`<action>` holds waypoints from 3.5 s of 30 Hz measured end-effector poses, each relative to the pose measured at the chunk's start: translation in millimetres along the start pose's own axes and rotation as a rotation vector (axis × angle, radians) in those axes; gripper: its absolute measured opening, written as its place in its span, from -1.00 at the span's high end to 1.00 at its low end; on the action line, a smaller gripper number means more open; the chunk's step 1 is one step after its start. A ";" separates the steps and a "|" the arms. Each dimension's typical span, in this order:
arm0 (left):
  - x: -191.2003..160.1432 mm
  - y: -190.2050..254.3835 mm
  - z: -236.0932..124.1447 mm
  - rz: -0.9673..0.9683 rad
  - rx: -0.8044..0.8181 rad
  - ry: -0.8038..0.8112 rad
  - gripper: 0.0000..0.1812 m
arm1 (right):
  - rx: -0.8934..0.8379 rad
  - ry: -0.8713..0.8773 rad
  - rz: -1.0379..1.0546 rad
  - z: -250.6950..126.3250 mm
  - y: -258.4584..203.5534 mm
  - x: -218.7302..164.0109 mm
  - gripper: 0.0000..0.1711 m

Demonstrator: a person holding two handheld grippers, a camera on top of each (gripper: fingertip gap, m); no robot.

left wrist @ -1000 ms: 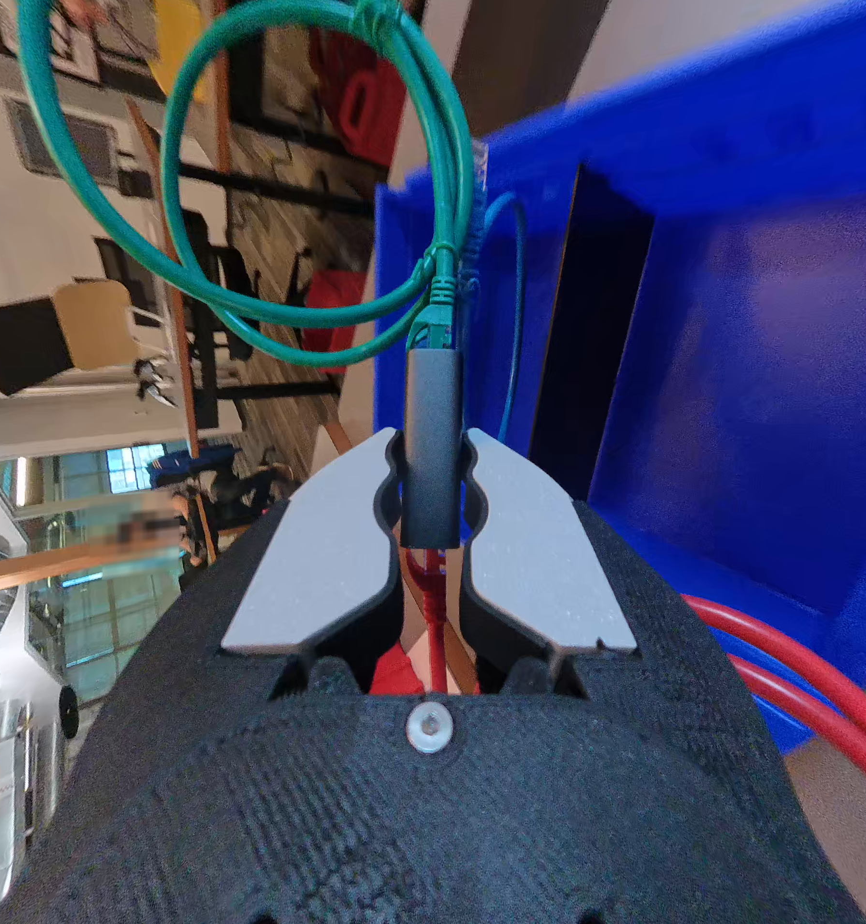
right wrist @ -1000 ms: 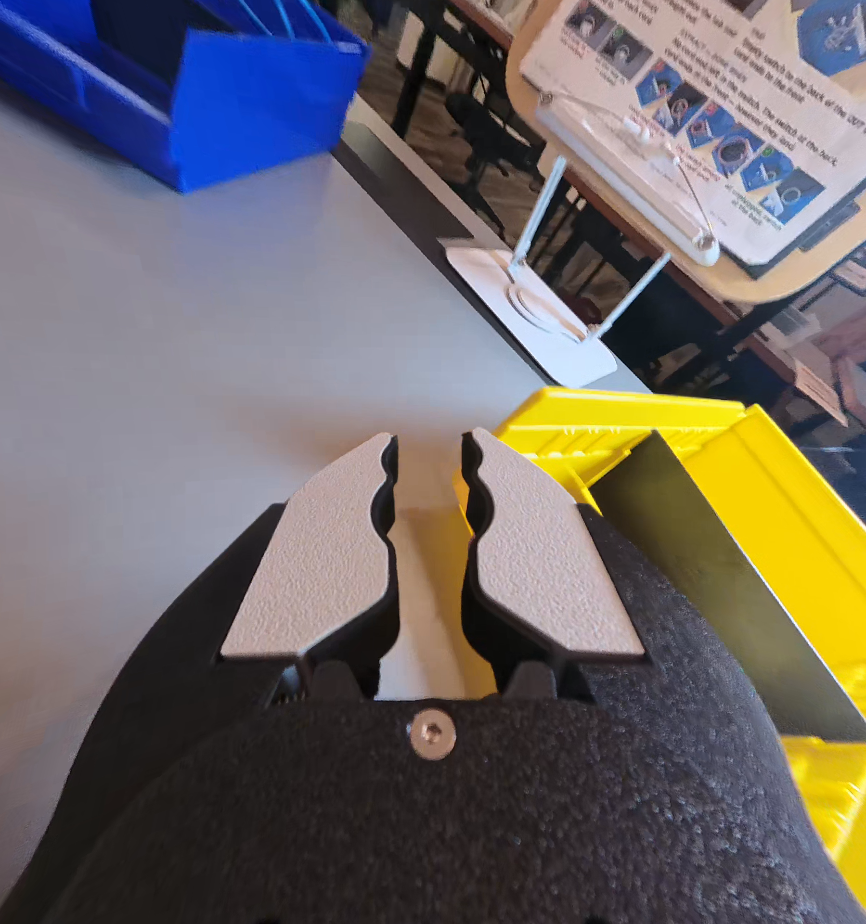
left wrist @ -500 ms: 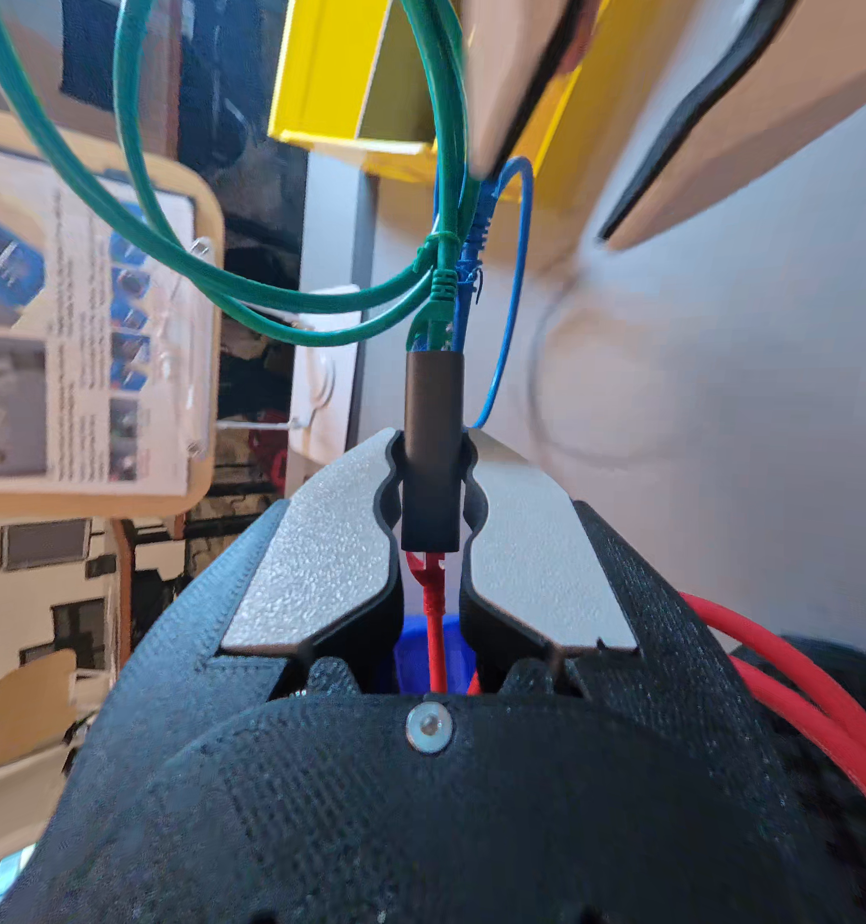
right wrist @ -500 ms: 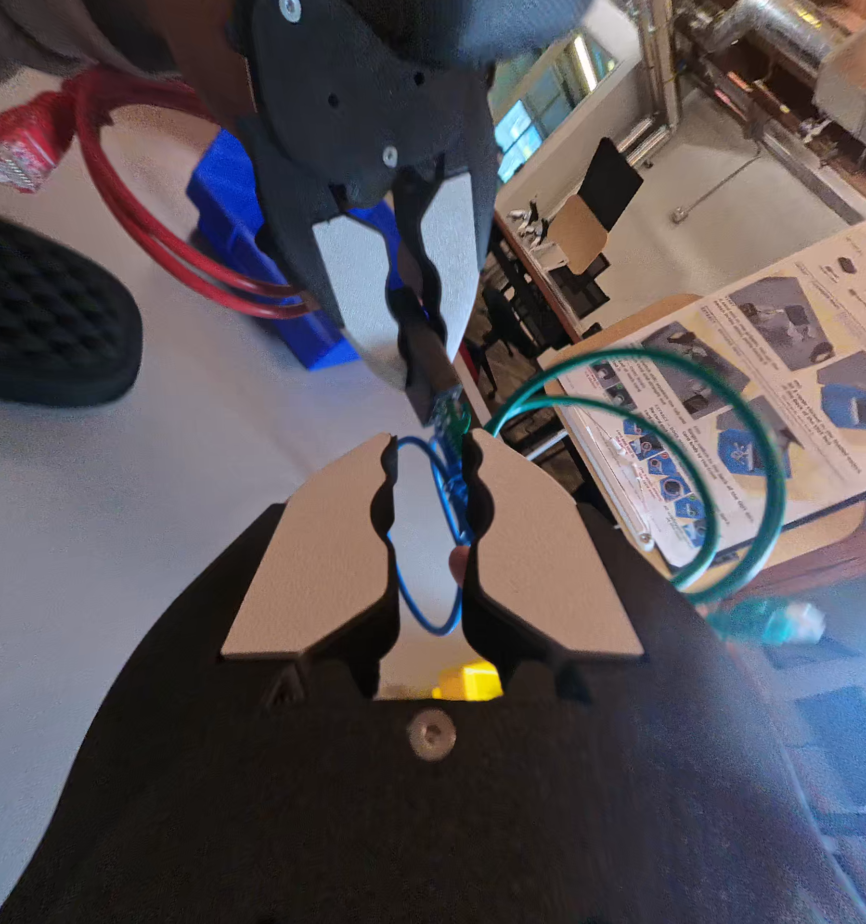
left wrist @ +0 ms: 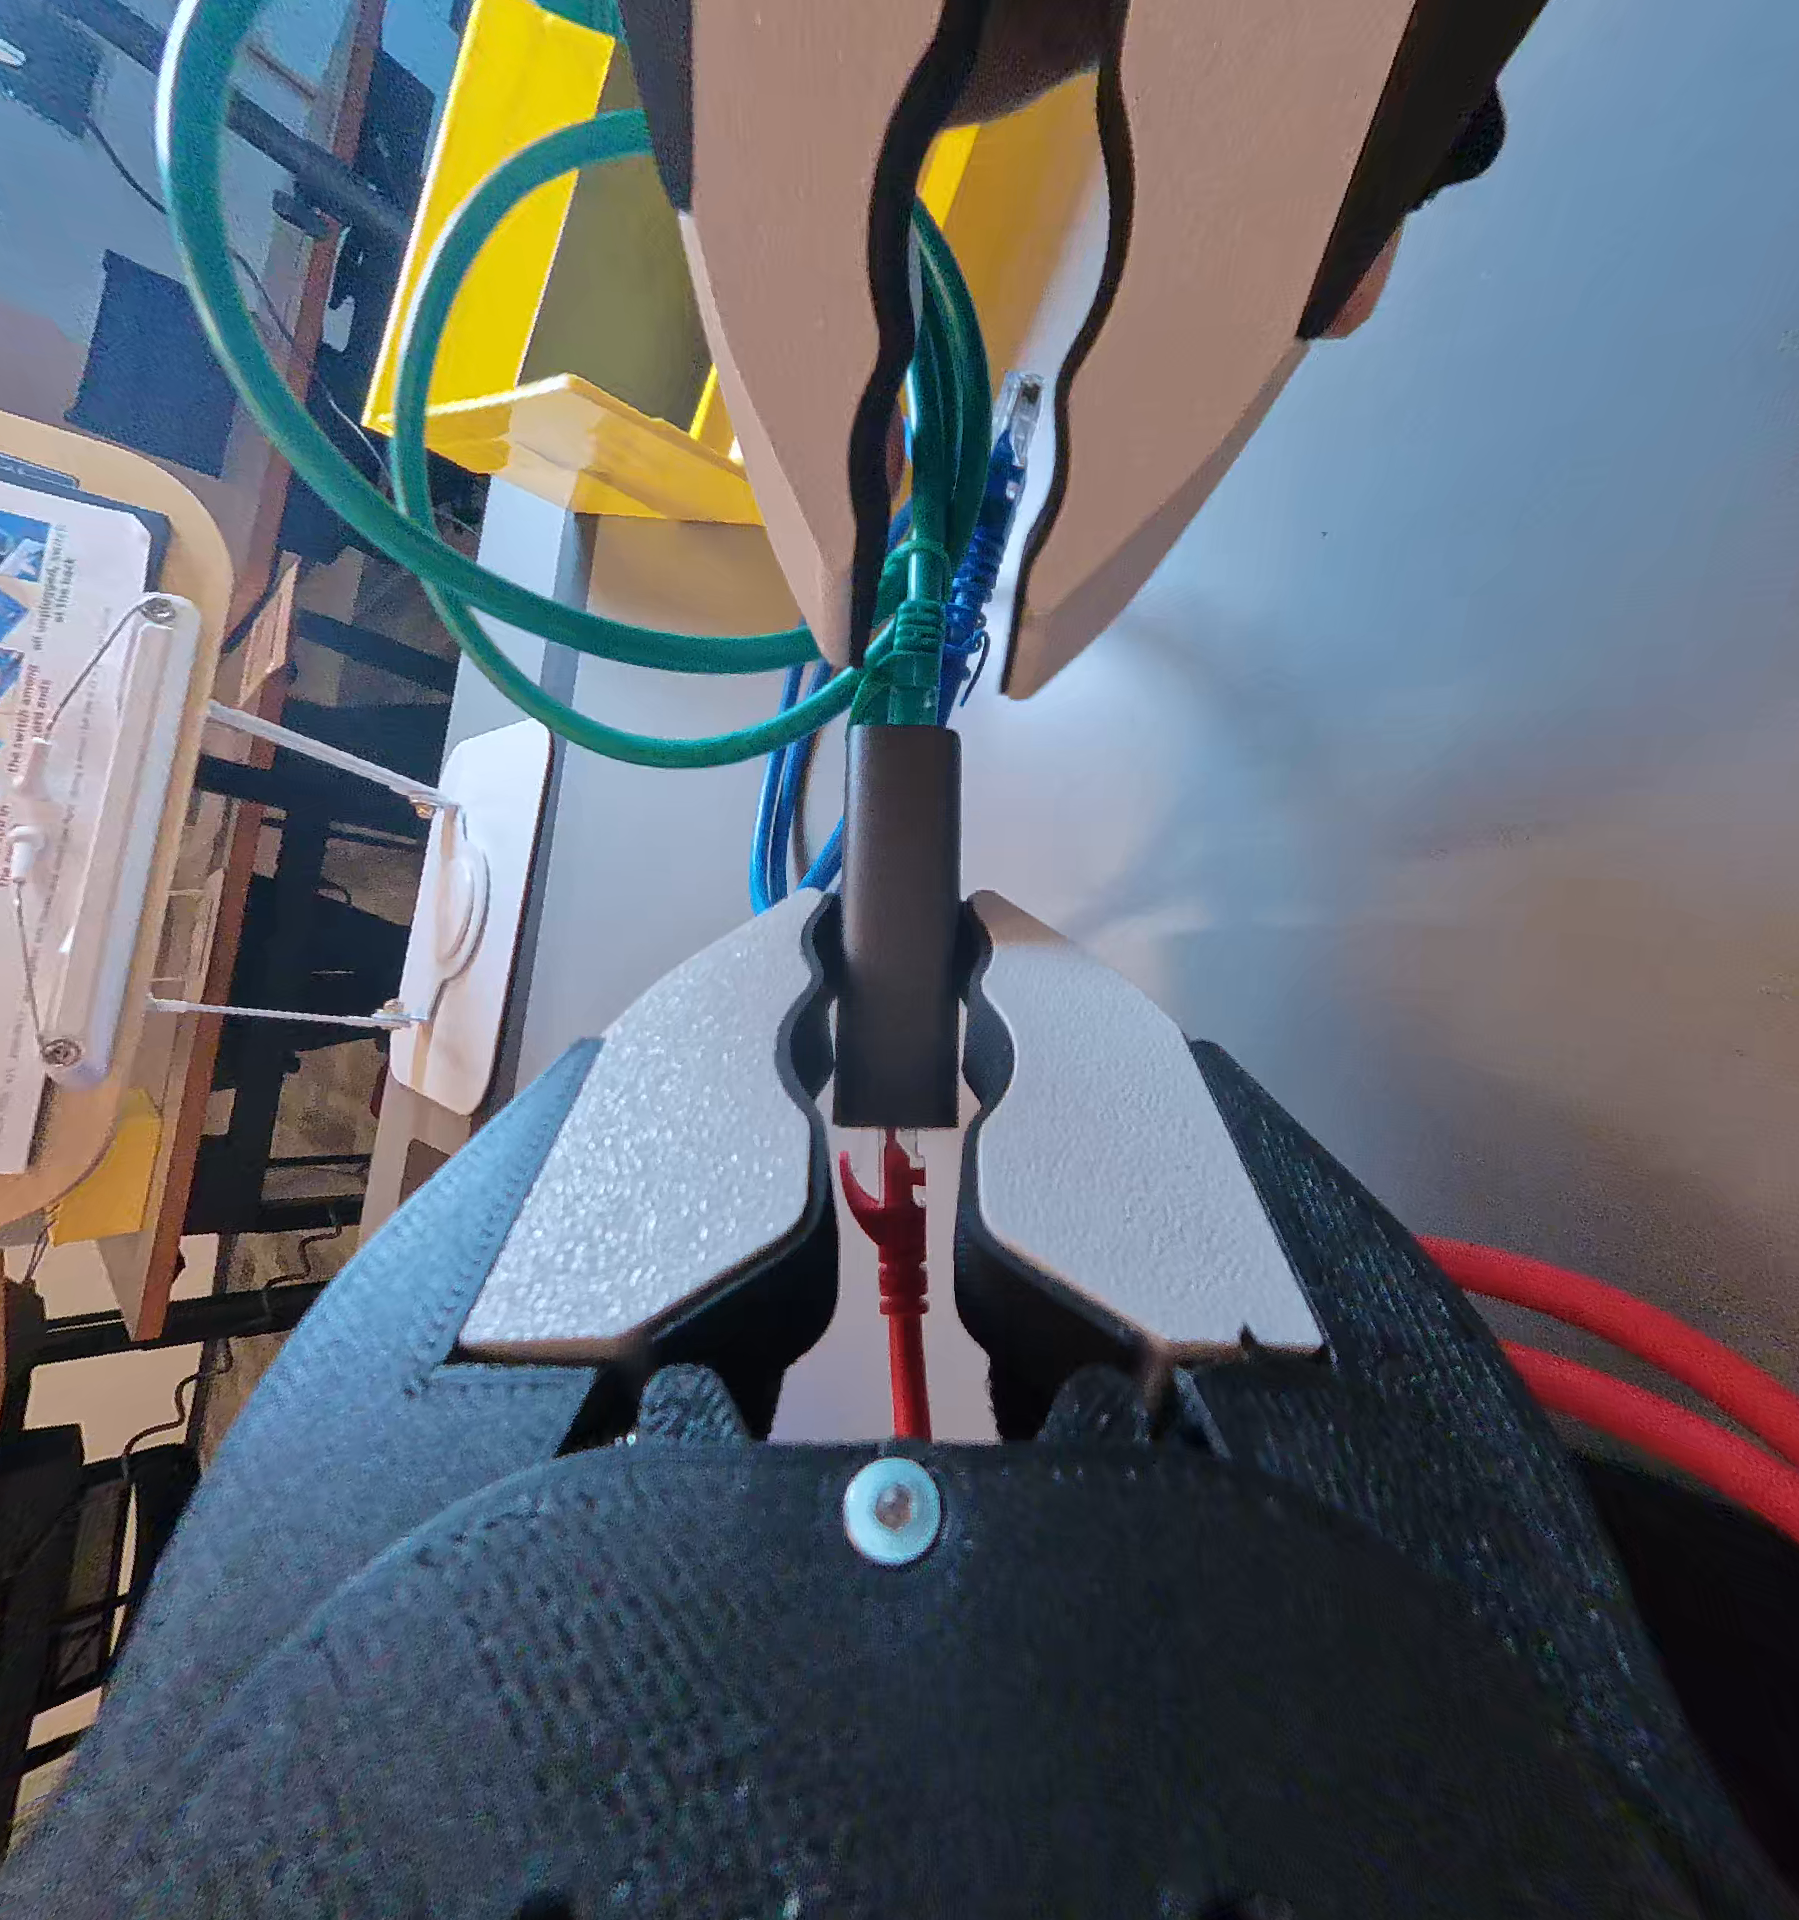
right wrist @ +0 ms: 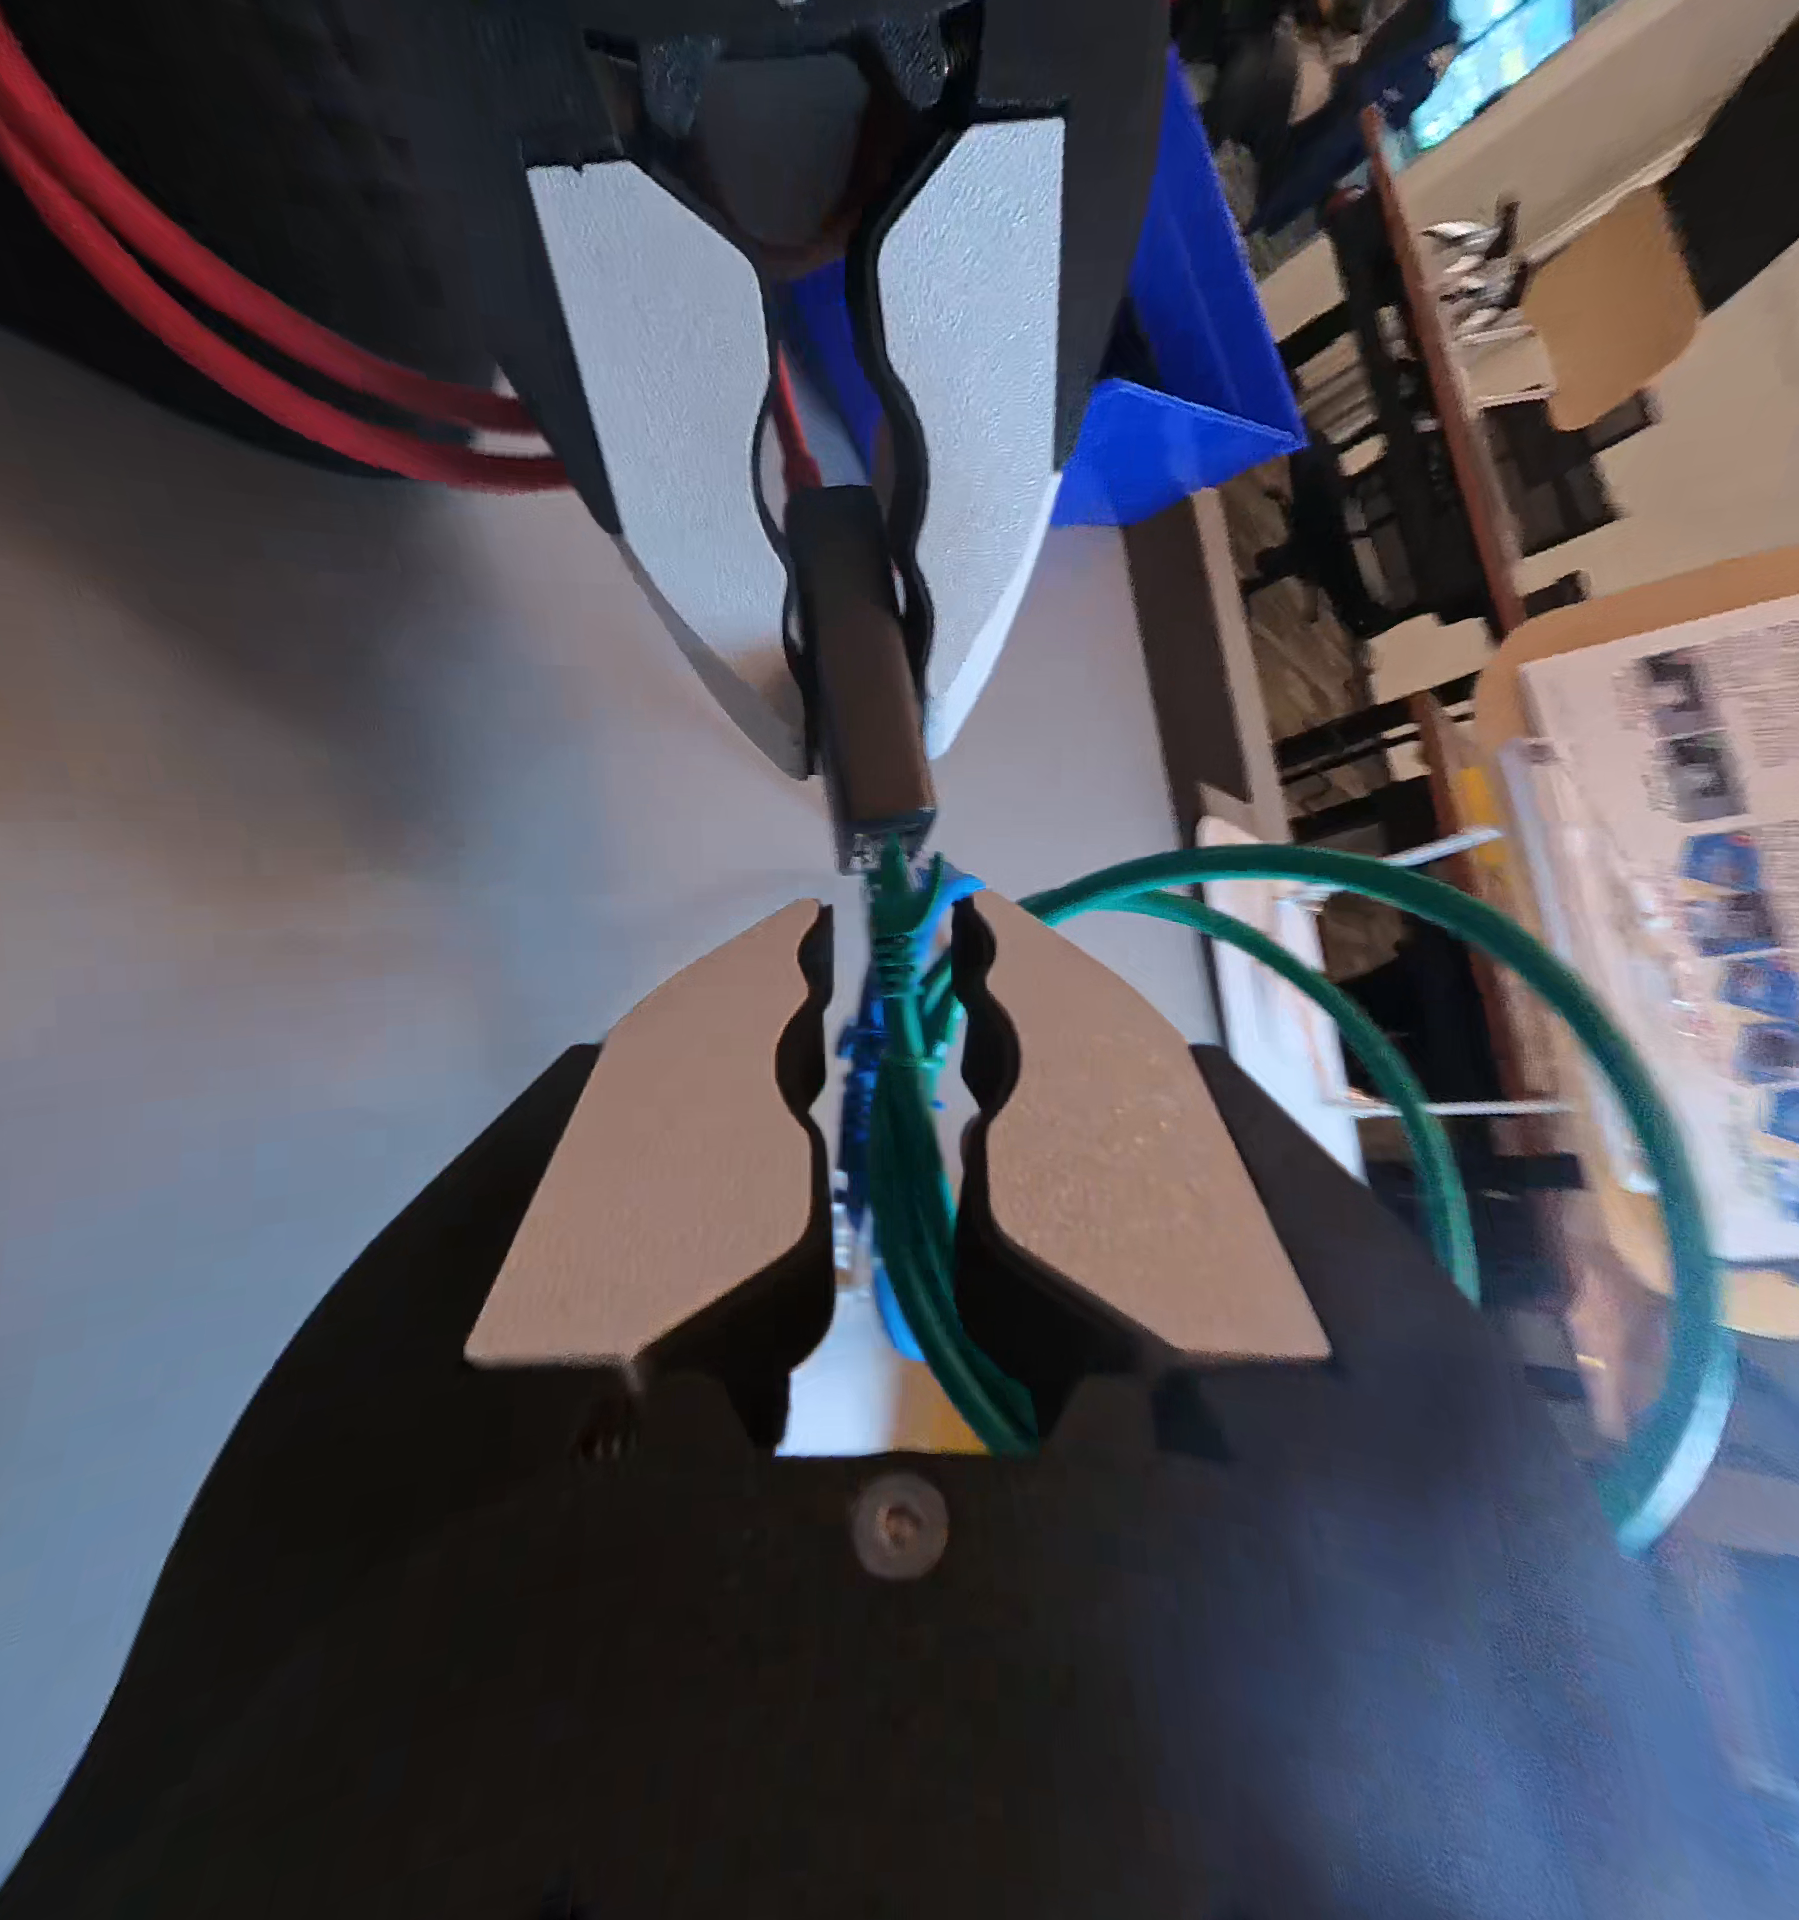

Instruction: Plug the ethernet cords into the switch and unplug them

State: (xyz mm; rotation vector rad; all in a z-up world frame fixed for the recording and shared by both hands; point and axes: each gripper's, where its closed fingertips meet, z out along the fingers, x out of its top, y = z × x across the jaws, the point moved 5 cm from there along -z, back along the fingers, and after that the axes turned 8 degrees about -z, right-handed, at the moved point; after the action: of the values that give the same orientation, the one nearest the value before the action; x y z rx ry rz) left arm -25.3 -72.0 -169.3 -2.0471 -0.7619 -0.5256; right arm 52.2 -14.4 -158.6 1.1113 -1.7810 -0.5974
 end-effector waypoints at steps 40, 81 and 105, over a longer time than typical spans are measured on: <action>-13.3 36.4 -1.9 0.126 -0.142 0.113 0.77 | 0.093 0.095 -0.090 12.9 -43.3 6.4 0.84; -0.7 39.3 -13.8 0.120 -0.228 0.158 0.76 | 0.244 0.085 -0.249 -10.7 -38.9 22.2 0.85; -31.6 -7.1 -25.4 -0.127 -0.057 0.080 0.77 | -0.051 -0.135 0.205 -108.1 116.7 -84.9 0.84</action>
State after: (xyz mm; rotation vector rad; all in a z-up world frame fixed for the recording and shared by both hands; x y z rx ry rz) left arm -55.1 -100.3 -170.8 -2.0255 -0.8408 -0.7045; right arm 112.1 122.5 -57.6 0.8575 -1.9558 -0.6005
